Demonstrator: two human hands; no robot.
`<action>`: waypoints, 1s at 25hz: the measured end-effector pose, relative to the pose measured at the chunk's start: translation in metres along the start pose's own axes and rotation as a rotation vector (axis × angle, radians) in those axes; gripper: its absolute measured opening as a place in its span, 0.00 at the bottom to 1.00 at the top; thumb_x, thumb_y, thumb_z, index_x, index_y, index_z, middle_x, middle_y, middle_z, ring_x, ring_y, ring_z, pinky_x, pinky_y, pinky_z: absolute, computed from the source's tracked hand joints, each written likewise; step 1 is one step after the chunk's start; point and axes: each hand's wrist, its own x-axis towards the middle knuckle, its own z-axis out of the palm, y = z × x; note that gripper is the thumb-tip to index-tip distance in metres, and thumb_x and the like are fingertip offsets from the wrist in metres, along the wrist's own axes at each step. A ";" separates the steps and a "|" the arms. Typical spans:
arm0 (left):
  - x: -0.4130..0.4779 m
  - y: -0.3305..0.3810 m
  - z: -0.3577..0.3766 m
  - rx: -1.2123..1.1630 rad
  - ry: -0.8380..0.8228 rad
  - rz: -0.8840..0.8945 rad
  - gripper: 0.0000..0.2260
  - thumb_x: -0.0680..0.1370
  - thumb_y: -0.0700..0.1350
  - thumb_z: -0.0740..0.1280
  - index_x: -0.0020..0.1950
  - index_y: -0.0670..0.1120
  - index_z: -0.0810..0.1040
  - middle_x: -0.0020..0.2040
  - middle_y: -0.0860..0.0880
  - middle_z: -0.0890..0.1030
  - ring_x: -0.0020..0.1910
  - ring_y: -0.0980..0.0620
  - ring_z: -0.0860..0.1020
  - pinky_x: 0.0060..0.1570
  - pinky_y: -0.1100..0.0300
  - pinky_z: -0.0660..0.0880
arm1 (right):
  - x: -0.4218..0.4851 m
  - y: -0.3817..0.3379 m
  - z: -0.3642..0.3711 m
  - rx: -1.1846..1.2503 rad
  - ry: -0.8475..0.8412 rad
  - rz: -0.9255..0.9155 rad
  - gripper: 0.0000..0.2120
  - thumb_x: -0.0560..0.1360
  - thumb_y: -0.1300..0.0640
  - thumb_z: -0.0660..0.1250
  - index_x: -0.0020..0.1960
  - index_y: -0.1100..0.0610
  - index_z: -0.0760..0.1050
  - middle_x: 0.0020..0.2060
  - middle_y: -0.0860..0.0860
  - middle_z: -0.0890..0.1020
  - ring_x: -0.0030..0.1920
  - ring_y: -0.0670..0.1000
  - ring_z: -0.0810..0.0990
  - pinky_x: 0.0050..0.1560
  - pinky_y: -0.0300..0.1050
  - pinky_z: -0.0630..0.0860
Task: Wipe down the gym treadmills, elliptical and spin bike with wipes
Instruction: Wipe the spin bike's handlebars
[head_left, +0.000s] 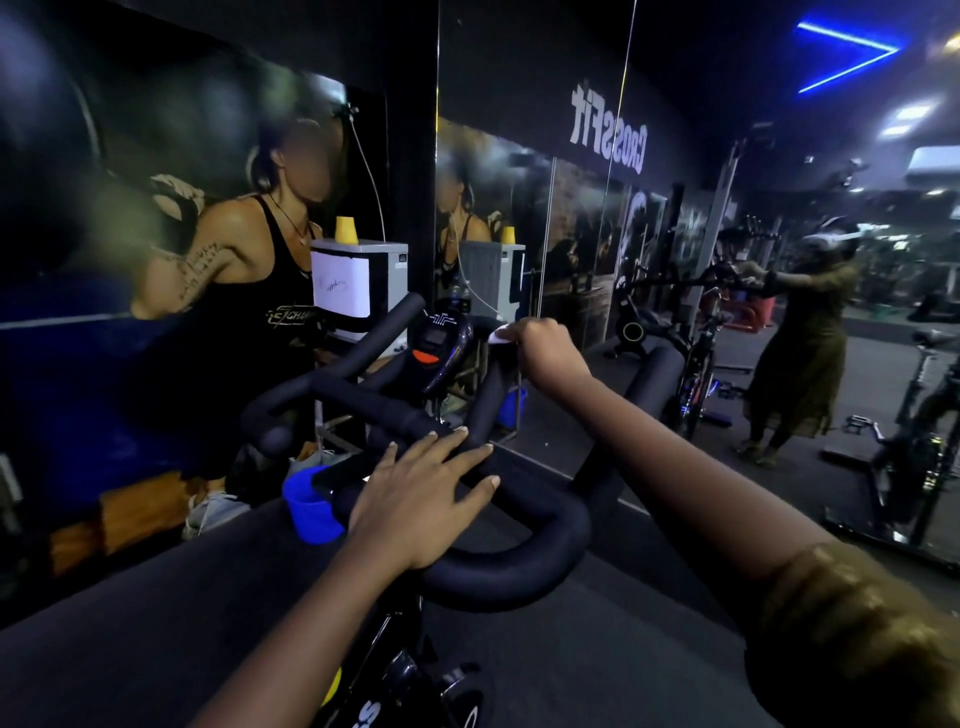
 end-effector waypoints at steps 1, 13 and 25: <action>0.000 0.000 0.000 -0.001 0.002 0.001 0.23 0.80 0.63 0.48 0.75 0.62 0.58 0.78 0.59 0.53 0.77 0.55 0.51 0.75 0.50 0.49 | -0.006 -0.004 0.004 -0.037 0.001 -0.022 0.17 0.74 0.67 0.60 0.58 0.55 0.79 0.54 0.58 0.81 0.56 0.60 0.78 0.52 0.48 0.74; 0.001 0.002 -0.001 -0.037 0.009 -0.008 0.22 0.80 0.62 0.50 0.75 0.62 0.58 0.78 0.59 0.54 0.77 0.54 0.52 0.75 0.49 0.49 | -0.040 -0.047 -0.029 0.242 0.227 -0.089 0.16 0.74 0.67 0.61 0.55 0.56 0.81 0.50 0.56 0.83 0.50 0.55 0.82 0.53 0.36 0.72; 0.003 0.001 0.000 -0.007 0.035 -0.014 0.24 0.80 0.63 0.50 0.74 0.58 0.62 0.77 0.56 0.58 0.76 0.53 0.53 0.74 0.50 0.52 | -0.051 -0.058 0.015 -0.074 -0.040 -0.333 0.16 0.76 0.62 0.60 0.62 0.53 0.74 0.62 0.50 0.74 0.52 0.58 0.79 0.49 0.51 0.73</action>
